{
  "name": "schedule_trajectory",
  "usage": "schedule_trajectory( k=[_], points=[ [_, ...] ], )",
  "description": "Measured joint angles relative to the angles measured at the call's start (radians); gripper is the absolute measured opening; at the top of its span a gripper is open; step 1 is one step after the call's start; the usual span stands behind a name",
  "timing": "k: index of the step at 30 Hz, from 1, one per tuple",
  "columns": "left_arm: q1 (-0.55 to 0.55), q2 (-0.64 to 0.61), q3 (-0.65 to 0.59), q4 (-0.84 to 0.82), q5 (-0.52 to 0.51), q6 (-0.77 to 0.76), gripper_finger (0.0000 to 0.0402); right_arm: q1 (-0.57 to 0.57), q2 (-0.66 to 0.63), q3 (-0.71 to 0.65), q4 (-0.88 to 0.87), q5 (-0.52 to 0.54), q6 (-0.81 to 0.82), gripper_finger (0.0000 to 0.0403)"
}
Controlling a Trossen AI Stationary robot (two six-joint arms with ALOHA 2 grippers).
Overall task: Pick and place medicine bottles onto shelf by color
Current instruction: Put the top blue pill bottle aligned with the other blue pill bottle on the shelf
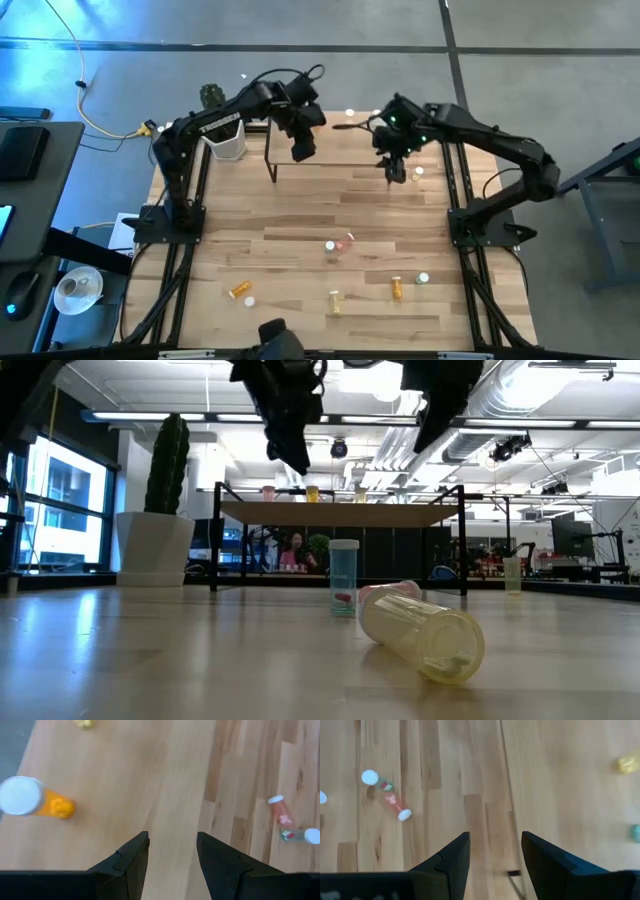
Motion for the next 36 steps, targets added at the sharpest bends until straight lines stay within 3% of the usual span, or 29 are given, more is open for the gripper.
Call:
schedule_trajectory(
  k=[10, 21, 26, 30, 36],
  points=[
    [-0.065, -0.256, -0.383, 0.302, -0.009, -0.082, 0.0158, 0.097, -0.162, -0.318, 0.284, 0.003, 0.122, 0.017],
    [-0.17, -0.445, -0.782, 0.618, -0.015, -0.202, 0.0158, 0.266, -0.182, -0.56, 0.643, 0.002, 0.137, 0.017],
    [-0.221, -0.508, -0.896, 0.669, -0.038, -0.257, 0.0158, 0.327, -0.181, -0.609, 0.786, 0.002, 0.137, 0.017],
    [-0.271, -0.551, -0.951, 0.666, -0.135, -0.307, 0.0158, 0.363, -0.176, -0.628, 0.895, 0.002, 0.189, 0.017],
    [-0.351, -0.608, -0.997, 0.654, -0.206, -0.36, 0.0158, 0.397, -0.135, -0.629, 0.943, 0.002, 0.258, 0.017]
  ],
)
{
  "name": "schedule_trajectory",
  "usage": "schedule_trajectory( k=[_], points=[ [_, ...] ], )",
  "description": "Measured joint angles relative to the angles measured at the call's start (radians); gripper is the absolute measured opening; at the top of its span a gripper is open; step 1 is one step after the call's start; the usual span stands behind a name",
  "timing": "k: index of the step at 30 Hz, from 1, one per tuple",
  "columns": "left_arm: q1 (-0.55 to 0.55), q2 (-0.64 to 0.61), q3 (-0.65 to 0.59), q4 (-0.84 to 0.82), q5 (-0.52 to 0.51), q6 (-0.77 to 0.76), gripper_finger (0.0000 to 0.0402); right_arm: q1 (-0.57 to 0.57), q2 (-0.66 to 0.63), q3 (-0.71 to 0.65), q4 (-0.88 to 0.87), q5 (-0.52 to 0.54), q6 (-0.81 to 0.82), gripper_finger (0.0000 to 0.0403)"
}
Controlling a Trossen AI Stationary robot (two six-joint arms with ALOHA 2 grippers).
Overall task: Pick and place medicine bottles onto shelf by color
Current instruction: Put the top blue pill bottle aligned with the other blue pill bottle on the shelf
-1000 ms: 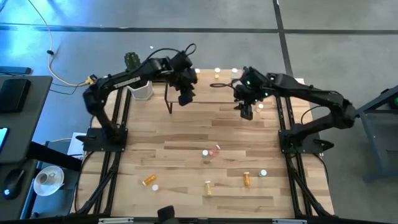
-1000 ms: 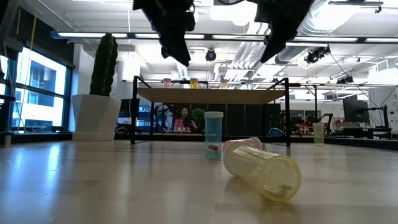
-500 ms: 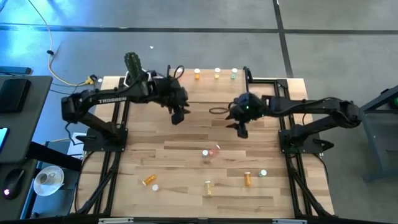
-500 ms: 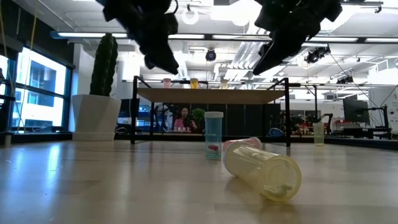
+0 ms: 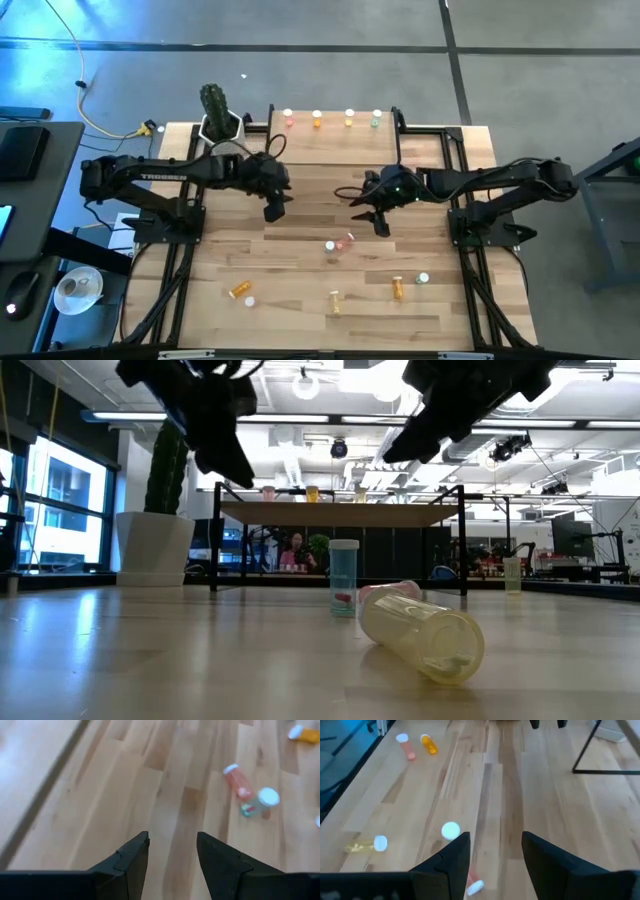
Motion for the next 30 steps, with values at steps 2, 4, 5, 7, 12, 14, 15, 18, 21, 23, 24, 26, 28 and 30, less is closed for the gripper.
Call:
schedule_trajectory(
  k=[2, 4, 5, 7, 12, 14, 15, 18, 21, 23, 24, 26, 28, 30],
  points=[
    [-0.022, -0.018, -0.013, 0.003, -0.001, -0.007, 0.0158, 0.01, 0.026, 0.0, 0.025, 0.0, 0.002, 0.017],
    [-0.044, -0.033, -0.023, -0.001, -0.004, -0.027, 0.0158, 0.02, 0.056, 0.0, 0.069, 0.0, 0.02, 0.017],
    [-0.053, -0.041, -0.028, -0.001, -0.011, -0.039, 0.0158, 0.025, 0.07, 0.0, 0.089, 0.0, 0.031, 0.017],
    [-0.075, -0.06, -0.036, -0.016, -0.043, -0.058, 0.0158, 0.034, 0.099, 0.0, 0.12, 0.0, 0.035, 0.0174],
    [-0.119, -0.101, -0.036, -0.083, -0.142, -0.093, 0.0158, 0.05, 0.159, 0.0, 0.178, 0.0, 0.029, 0.0189],
    [-0.131, -0.116, -0.036, -0.087, -0.164, -0.094, 0.0158, 0.05, 0.183, 0.0, 0.21, -0.002, 0.029, 0.0191],
    [-0.136, -0.125, -0.036, -0.088, -0.17, -0.094, 0.0158, 0.051, 0.194, 0.0, 0.221, -0.003, 0.028, 0.019],
    [-0.146, -0.129, -0.036, -0.086, -0.176, -0.094, 0.0158, 0.056, 0.236, 0.0, 0.281, -0.056, 0.026, 0.019],
    [-0.147, -0.132, -0.036, -0.083, -0.176, -0.095, 0.0158, 0.073, 0.282, 0.0, 0.334, -0.115, 0.004, 0.019],
    [-0.147, -0.132, -0.036, -0.087, -0.176, -0.106, 0.0158, 0.087, 0.313, 0.0, 0.362, -0.119, -0.022, 0.019],
    [-0.147, -0.132, -0.036, -0.086, -0.176, -0.108, 0.0158, 0.093, 0.328, 0.0, 0.374, -0.119, -0.033, 0.019],
    [-0.147, -0.132, -0.036, -0.086, -0.176, -0.109, 0.0158, 0.104, 0.36, 0.0, 0.396, -0.119, -0.05, 0.019],
    [-0.147, -0.132, -0.036, -0.086, -0.176, -0.109, 0.0158, 0.11, 0.388, 0.0, 0.424, -0.118, -0.052, 0.019],
    [-0.147, -0.132, -0.036, -0.086, -0.176, -0.109, 0.0158, 0.111, 0.415, 0.0, 0.456, -0.118, -0.052, 0.019]
  ],
)
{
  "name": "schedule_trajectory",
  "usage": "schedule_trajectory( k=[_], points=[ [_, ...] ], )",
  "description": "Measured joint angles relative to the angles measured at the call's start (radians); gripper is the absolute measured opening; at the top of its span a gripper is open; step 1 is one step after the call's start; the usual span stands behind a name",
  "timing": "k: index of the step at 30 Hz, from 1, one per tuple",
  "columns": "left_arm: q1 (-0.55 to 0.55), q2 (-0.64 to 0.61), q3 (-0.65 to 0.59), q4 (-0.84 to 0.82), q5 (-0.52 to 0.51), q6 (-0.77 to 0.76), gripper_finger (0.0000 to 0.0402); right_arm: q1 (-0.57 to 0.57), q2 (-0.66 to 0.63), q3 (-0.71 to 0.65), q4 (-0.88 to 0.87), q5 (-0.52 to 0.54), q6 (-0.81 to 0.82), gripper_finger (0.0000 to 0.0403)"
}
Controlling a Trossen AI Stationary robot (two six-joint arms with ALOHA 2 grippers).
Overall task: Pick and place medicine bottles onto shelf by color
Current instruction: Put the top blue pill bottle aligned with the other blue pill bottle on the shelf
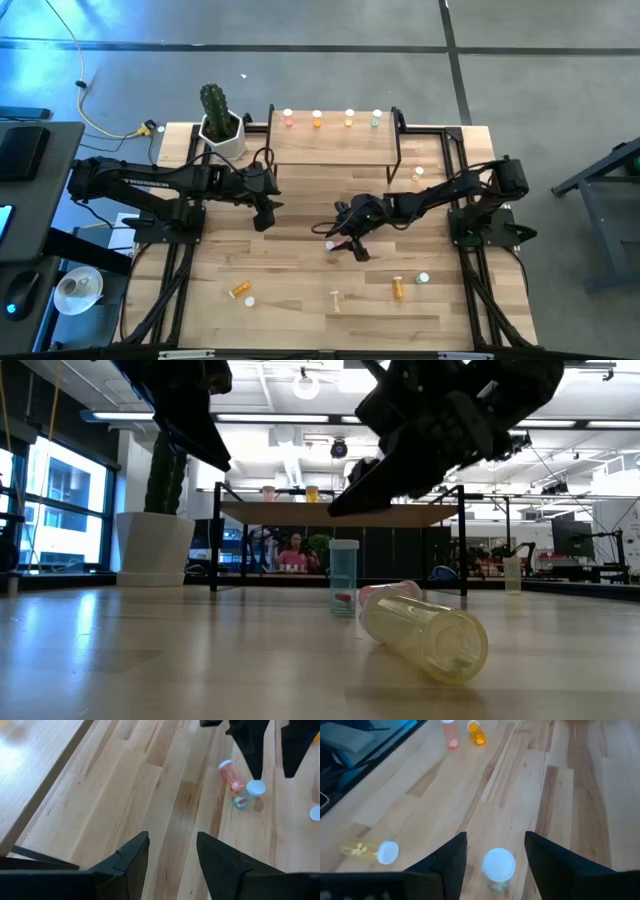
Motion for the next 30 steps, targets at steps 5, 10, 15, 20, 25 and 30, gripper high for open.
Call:
schedule_trajectory(
  k=[5, 10, 15, 20, 25, 30],
  points=[
    [0.0, 0.0, 0.0, 0.0, 0.0, 0.0, 0.0158, -0.001, 0.044, 0.0, 0.023, 0.0, 0.0, 0.019],
    [0.0, 0.0, 0.0, 0.001, 0.0, 0.0, 0.0158, -0.001, 0.07, 0.0, 0.027, -0.004, 0.0, 0.019],
    [0.0, 0.0, 0.0, 0.0, 0.0, 0.0, 0.0158, -0.001, 0.098, 0.0, 0.037, -0.008, 0.0, 0.019],
    [0.0, 0.0, 0.0, 0.001, 0.0, 0.0, 0.0158, -0.001, 0.106, 0.0, 0.051, -0.008, 0.0, 0.0189],
    [0.0, 0.0, 0.0, 0.0, 0.0, 0.0, 0.0158, -0.001, 0.106, 0.0, 0.047, -0.021, 0.0, 0.0168],
    [0.0, 0.0, 0.0, 0.0, 0.0, 0.0, 0.0158, -0.001, 0.106, 0.0, 0.042, -0.036, 0.002, 0.0131]
  ],
)
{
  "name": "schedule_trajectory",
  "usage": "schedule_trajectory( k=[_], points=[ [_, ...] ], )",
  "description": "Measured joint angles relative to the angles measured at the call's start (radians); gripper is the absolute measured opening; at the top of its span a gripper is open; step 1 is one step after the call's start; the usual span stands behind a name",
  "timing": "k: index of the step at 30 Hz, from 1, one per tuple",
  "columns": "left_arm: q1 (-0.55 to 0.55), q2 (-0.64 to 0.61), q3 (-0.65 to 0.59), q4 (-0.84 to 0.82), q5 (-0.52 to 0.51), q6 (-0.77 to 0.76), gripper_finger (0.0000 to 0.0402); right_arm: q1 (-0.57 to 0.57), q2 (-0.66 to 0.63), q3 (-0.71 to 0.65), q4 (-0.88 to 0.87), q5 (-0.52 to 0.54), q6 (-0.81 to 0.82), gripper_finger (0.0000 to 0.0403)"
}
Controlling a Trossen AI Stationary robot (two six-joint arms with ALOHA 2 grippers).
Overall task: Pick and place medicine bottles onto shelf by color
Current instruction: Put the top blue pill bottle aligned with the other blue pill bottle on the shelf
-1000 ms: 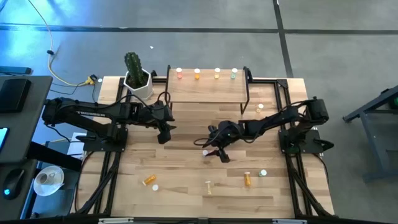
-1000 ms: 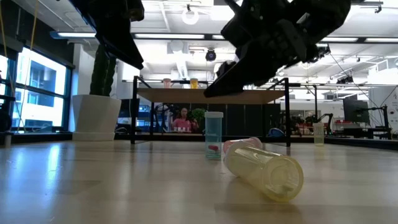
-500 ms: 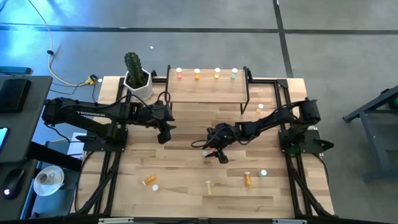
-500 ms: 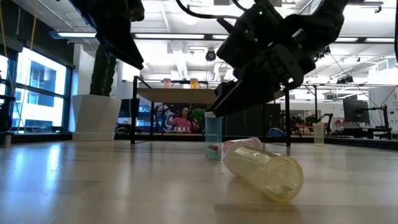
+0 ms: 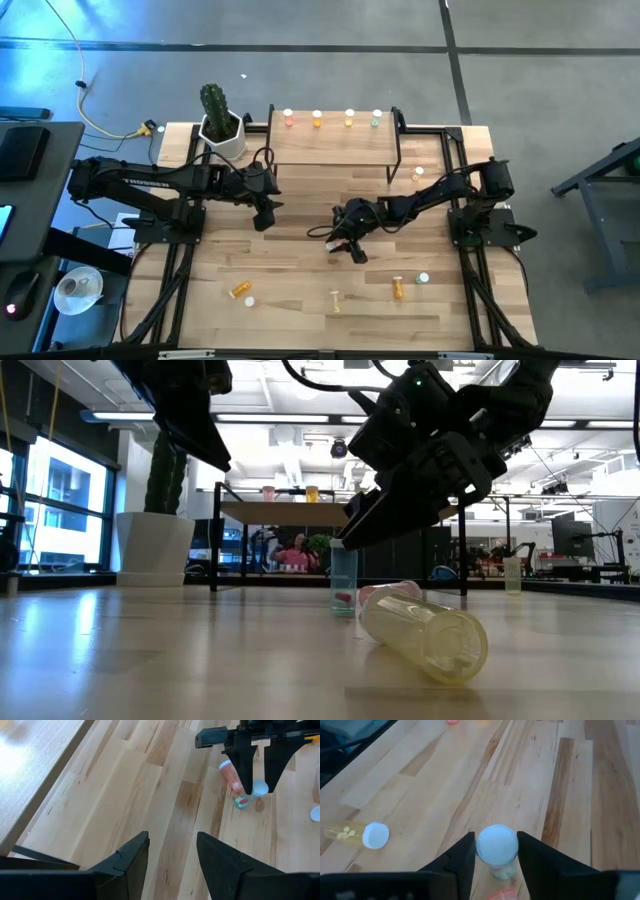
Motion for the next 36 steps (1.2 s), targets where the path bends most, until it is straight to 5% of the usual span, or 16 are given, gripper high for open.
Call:
schedule_trajectory(
  k=[11, 19, 36],
  points=[
    [0.0, 0.0, 0.0, -0.001, 0.0, 0.0, 0.0159, -0.009, -0.017, 0.0, -0.002, -0.002, 0.001, 0.0096],
    [0.0, 0.0, 0.0, -0.001, 0.001, 0.024, 0.0159, -0.059, -0.156, 0.0, -0.072, 0.002, -0.008, 0.0098],
    [0.001, 0.0, 0.001, 0.0, 0.0, 0.053, 0.0159, -0.288, -0.703, 0.0, -0.234, 0.367, -0.142, 0.0099]
  ],
)
